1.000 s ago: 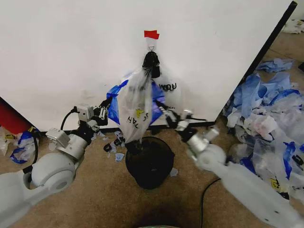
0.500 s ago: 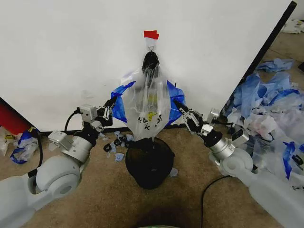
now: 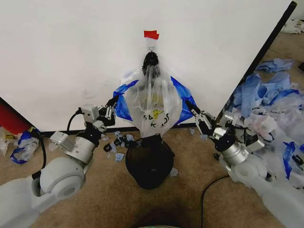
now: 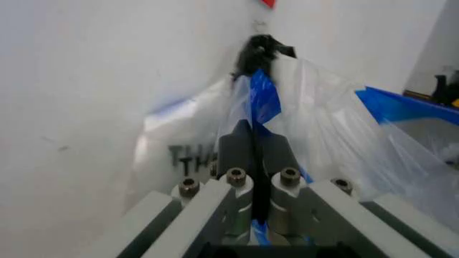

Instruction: Pick up the garbage bag from the wall and place it over the trash bin.

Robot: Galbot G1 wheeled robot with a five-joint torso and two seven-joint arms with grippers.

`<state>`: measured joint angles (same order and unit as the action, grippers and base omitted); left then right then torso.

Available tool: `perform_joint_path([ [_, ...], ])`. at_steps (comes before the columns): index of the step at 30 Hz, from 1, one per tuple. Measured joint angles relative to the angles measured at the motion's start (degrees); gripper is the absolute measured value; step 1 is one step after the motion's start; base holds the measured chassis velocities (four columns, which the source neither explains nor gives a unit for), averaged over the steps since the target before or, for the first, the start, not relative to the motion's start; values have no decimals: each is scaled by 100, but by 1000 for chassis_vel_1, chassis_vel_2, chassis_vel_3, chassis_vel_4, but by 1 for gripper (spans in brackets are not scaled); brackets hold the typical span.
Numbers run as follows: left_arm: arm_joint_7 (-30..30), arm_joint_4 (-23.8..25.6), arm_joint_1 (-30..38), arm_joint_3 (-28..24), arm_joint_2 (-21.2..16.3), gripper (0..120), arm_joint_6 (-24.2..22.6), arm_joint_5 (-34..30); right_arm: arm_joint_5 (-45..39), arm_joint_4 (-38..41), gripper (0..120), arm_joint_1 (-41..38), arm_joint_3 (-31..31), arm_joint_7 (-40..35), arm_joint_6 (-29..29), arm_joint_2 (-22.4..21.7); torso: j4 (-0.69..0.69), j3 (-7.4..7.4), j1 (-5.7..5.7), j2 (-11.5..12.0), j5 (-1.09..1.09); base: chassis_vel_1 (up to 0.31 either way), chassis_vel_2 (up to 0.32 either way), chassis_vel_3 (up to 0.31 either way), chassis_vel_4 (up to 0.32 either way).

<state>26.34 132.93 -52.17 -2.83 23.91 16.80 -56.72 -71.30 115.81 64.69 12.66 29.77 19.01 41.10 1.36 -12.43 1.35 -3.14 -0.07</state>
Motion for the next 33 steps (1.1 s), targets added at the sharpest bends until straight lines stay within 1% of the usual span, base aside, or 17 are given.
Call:
perform_joint_path([
  [2,0,138,-293,142,-7,0,-19,89,62,134,0,212,97,17,4,2,-1,0,0,0,2,0,0,0,0],
  [3,0,179,-399,187,-14,0,-21,131,80,201,0,319,168,24,8,-1,-4,0,0,0,0,0,0,0,0],
  [7,-5,249,-571,225,-72,0,-22,199,99,343,0,566,328,66,28,-58,0,1,0,0,-2,0,0,0,0],
  [10,-10,359,-726,256,-172,0,-20,256,119,429,0,675,388,90,54,-116,-2,0,0,0,3,0,0,0,0],
  [14,-25,411,-883,260,-215,0,-16,321,239,517,0,892,434,106,103,-114,0,1,0,0,-1,0,0,0,0],
  [22,-33,338,-1186,261,-209,0,11,452,479,547,0,1159,377,192,175,-65,-1,1,0,0,0,0,0,0,0],
  [26,-52,303,-1545,275,-198,0,58,653,558,553,0,1290,372,245,215,-67,-1,1,0,1,0,0,0,0,0],
  [33,-109,248,-1915,282,-153,0,106,896,623,529,0,1305,314,268,221,-43,-1,1,0,1,0,0,0,0,0],
])
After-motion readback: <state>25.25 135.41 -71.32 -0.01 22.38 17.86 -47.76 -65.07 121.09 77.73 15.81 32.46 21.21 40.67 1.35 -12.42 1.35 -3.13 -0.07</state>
